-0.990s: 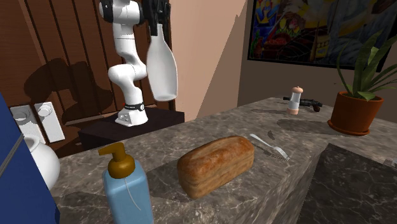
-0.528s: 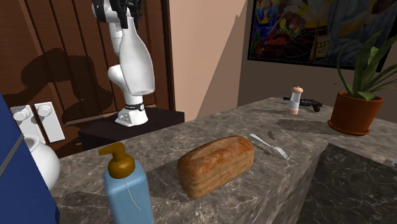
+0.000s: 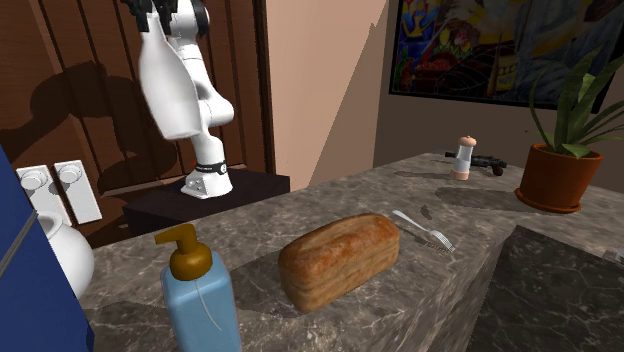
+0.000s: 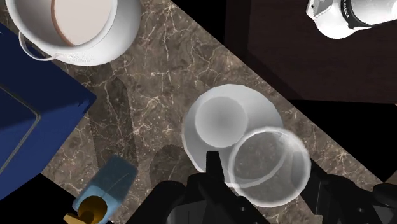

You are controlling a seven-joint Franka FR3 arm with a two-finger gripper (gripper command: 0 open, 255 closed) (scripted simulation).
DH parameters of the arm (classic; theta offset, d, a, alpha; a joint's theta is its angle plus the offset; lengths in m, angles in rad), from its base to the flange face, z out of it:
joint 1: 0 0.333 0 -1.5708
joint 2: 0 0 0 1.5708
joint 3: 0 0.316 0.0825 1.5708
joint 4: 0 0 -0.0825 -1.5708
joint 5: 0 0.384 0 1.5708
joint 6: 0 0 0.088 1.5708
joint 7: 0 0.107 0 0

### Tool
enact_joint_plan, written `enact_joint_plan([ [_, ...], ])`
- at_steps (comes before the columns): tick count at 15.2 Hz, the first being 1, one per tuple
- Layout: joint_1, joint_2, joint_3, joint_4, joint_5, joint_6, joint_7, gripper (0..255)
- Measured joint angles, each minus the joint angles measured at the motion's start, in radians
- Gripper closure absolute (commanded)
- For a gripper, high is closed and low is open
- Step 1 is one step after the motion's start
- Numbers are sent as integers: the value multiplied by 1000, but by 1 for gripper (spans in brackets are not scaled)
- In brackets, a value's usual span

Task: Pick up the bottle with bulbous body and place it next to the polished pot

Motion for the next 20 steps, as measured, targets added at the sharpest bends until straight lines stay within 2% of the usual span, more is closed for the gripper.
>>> enact_joint_plan([
  [7,-44,-61,-73,12,-62,-46,-137,255],
  [20,-66,-181,-56,-264,-107,117,-95,255],
])
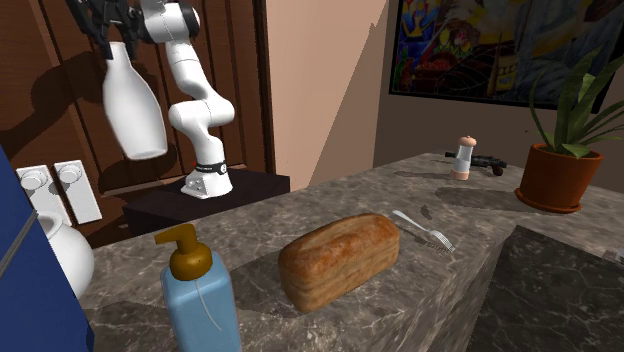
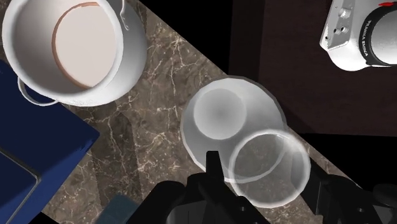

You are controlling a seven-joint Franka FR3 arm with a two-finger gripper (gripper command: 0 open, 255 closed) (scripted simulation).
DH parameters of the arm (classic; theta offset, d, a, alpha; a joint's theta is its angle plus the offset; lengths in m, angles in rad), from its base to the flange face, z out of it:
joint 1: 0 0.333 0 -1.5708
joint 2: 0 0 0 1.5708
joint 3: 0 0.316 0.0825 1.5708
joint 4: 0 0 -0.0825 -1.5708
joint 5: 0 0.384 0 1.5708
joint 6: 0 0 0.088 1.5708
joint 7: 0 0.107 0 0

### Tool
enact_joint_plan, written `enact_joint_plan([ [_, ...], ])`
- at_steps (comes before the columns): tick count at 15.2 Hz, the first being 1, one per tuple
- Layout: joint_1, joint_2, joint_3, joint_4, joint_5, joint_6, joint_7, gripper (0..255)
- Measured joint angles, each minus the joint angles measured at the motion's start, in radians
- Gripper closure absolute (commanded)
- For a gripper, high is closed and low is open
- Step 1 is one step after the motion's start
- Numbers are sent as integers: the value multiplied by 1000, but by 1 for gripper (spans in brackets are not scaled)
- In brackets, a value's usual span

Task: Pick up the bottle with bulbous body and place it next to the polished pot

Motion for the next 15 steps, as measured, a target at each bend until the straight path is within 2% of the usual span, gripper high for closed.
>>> enact_joint_plan([
  [15,-22,-75,-13,-260,-35,189,36,255],
])
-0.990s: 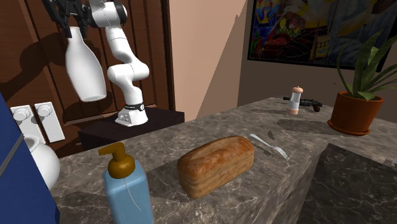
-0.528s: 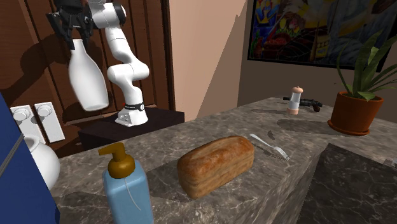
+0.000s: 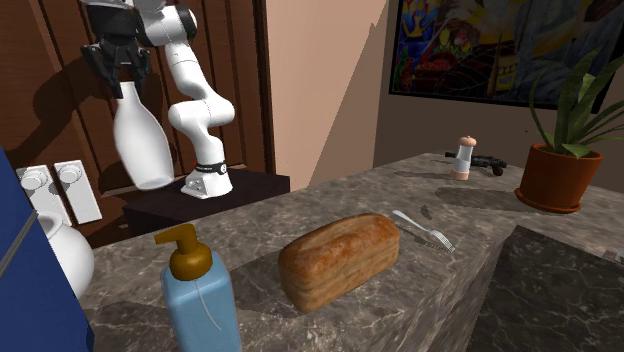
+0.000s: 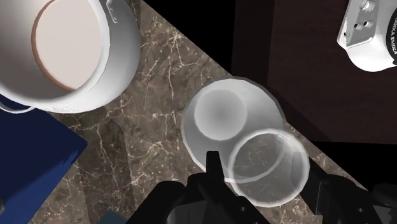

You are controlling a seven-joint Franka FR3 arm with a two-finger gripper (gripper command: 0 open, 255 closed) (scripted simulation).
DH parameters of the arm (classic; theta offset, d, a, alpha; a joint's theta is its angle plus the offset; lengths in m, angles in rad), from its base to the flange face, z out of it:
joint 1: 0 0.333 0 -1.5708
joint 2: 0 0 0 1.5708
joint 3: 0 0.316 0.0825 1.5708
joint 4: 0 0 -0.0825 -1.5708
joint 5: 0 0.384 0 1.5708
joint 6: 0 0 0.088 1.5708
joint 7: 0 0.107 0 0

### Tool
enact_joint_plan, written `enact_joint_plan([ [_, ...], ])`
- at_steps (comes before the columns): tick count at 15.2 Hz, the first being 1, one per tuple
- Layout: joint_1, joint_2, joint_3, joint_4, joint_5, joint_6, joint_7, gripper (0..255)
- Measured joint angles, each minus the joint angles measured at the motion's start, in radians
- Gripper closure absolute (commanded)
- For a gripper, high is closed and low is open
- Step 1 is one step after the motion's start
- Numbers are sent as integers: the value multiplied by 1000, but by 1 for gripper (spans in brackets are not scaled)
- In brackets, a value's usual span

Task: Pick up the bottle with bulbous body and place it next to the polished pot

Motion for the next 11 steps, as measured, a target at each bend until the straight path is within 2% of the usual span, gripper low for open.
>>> enact_joint_plan([
  [11,-12,-24,-24,-163,-25,141,20,255],
])
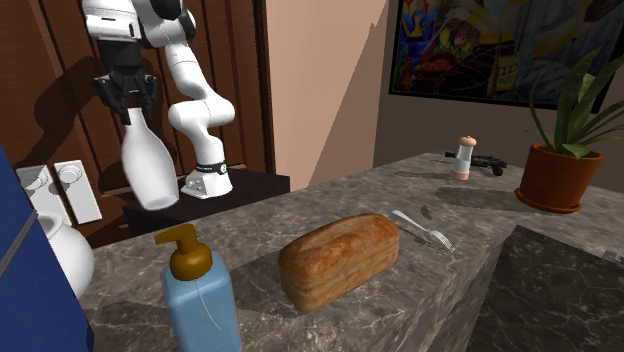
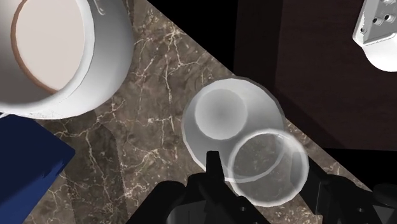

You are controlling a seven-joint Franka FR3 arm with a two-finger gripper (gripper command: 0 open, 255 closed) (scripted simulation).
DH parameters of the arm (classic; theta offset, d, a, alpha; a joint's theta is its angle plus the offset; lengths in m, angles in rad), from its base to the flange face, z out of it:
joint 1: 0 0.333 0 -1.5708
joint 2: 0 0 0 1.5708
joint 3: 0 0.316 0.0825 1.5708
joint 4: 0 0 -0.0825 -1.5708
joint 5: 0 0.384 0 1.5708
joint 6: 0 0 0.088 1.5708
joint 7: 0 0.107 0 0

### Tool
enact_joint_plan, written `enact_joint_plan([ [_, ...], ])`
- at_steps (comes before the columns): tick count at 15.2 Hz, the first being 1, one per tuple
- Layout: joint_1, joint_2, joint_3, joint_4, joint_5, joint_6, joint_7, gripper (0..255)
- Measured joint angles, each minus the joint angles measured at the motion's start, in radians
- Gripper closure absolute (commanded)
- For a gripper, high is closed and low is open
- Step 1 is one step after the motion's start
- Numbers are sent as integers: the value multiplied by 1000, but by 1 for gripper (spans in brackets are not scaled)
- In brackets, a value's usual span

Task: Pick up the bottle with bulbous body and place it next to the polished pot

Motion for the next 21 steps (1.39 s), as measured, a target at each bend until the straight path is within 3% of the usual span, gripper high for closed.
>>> enact_joint_plan([
  [21,-10,34,-77,-238,-43,274,17,255],
])
